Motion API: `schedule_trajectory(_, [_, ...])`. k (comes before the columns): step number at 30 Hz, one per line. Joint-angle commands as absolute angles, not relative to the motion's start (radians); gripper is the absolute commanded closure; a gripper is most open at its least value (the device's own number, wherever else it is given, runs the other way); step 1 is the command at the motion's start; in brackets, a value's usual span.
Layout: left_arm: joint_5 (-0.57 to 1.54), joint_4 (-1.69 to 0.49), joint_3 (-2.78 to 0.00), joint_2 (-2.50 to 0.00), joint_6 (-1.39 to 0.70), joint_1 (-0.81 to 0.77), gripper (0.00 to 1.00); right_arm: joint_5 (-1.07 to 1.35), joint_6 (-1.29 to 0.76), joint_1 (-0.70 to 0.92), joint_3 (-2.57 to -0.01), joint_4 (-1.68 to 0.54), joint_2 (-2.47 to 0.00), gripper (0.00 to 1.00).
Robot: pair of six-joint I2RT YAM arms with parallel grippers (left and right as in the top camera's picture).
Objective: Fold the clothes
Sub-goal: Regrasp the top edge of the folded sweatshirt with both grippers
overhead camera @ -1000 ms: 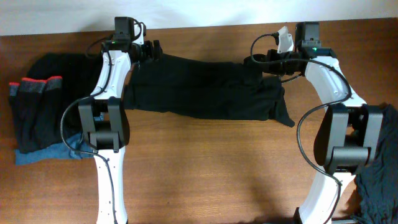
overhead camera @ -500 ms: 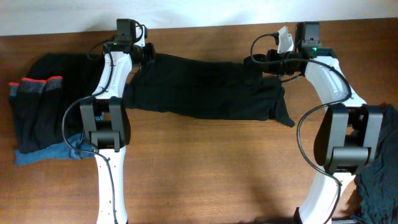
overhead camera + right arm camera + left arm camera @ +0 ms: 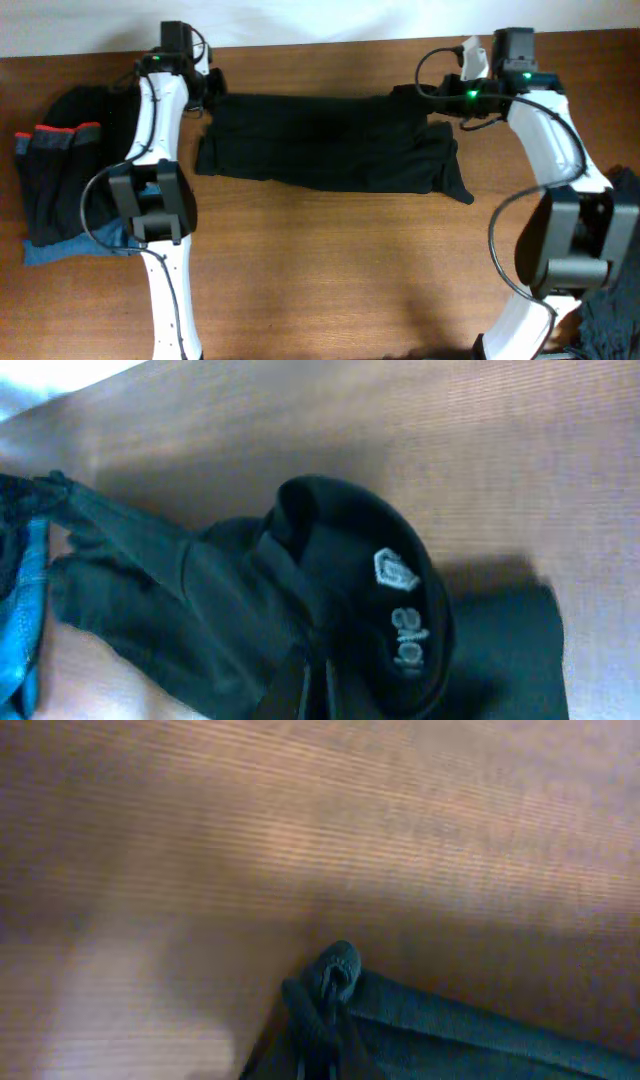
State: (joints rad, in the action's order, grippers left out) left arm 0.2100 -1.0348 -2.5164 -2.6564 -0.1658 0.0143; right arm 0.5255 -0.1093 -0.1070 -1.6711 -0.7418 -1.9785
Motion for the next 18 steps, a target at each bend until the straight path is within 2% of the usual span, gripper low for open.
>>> schedule_trajectory(1, [0.233, -1.121, -2.547, -2.554, -0.164, 0.023, 0.99, 0.538, -0.113, -0.115, -1.69, -0.817, -1.939, 0.96])
schedule_trajectory(9, [0.267, -1.421, -2.546, -2.55, -0.163, 0.022, 1.0, 0.349, -0.113, -0.115, -1.69, -1.108, -1.939, 0.96])
schedule_trajectory(15, [0.265, -1.564, -2.546, -2.55, -0.14, 0.021, 1.0, 0.171, -0.113, -0.115, -1.687, -1.196, -1.939, 0.95])
schedule_trajectory(18, [0.259, -1.608, -2.546, -2.55, -0.129, 0.021, 1.0, 0.144, -0.113, -0.115, -1.687, -1.205, -1.939, 0.86])
